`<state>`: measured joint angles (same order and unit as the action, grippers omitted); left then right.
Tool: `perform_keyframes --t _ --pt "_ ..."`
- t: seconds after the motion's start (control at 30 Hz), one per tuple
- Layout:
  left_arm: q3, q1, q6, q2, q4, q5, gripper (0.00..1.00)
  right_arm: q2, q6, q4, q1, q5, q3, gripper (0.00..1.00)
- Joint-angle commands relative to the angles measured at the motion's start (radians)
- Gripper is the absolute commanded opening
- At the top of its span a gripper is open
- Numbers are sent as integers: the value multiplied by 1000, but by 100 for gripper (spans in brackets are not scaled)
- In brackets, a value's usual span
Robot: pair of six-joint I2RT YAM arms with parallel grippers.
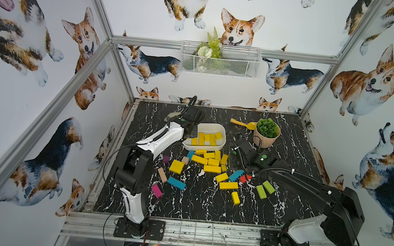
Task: Pick out the yellow building blocks
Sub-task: Place the building block in the storage box, then pick up the building block from the center of the board.
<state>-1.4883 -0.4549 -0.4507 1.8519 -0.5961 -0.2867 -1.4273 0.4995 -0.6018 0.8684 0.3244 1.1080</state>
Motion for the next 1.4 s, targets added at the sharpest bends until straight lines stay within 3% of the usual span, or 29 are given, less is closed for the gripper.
perform_keyframes --t 0.0,0.27,0.4,0.6,0.7,0.87,1.1,1.37 --pt "-81 -3 42 108 -4 17 21 15 27 -17 1 7 -8 48" --pt "-219 10 23 292 -45 -41 23 23 33 -18 1 2 -17 48" --pt "-251 20 8 344 -64 -49 34 21 34 -14 1 -6 -25 48" --pt "-248 25 5 368 -65 -59 42 40 46 -17 1 -5 -56 48" --pt "-245 25 1 360 -63 -59 53 57 56 -21 1 -6 -75 48" --pt "-235 24 -2 306 -53 -47 62 82 67 -35 1 -14 -94 48" --pt "-173 10 1 124 -21 -34 64 102 85 -106 41 -67 -132 51" --pt "111 0 -115 -185 100 36 64 85 263 -222 197 -105 -210 60"
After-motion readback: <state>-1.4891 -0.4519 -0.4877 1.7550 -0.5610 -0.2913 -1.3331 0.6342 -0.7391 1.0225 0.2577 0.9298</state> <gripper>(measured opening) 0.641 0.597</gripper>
